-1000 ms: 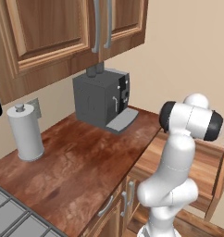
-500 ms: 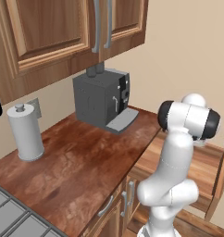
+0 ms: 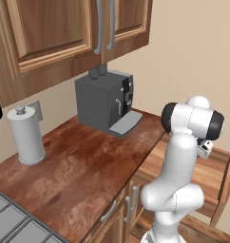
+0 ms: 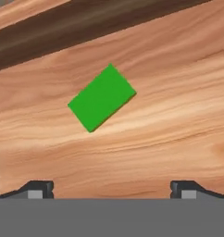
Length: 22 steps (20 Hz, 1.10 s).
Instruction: Restock the sink supplies by placing the sponge and soap dispenser on the counter and next to the sink. Make sure the soap dispenser is upright.
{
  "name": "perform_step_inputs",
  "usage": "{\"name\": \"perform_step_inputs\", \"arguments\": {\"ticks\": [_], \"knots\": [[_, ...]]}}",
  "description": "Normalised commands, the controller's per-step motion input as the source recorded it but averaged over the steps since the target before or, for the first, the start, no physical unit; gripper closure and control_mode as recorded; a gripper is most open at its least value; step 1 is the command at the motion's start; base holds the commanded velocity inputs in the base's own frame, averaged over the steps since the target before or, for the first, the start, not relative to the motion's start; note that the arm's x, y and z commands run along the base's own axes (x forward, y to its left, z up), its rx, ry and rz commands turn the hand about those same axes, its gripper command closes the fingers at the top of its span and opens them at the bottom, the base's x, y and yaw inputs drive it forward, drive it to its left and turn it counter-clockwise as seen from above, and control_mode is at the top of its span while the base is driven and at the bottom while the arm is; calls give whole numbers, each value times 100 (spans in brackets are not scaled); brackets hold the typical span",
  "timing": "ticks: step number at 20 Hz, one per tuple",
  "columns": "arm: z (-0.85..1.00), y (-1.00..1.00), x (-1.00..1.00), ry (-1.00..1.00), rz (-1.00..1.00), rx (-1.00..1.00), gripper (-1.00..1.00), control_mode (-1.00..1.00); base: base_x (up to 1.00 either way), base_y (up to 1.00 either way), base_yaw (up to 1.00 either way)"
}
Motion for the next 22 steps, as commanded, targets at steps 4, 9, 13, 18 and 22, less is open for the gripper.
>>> {"name": "perform_step_inputs", "arguments": {"ticks": [4,9,13,18,22], "knots": [[-17,0,1,0,-63,14,-100,-100,0,0,0],[-16,-1,20,0,-53,4,-100,-100,0,0,0],[-18,-11,37,0,-30,0,-100,-100,0,0,0],[-20,-19,20,0,-13,2,-100,-100,0,0,0],[-24,-18,4,0,-3,6,-100,-100,0,0,0]]}}
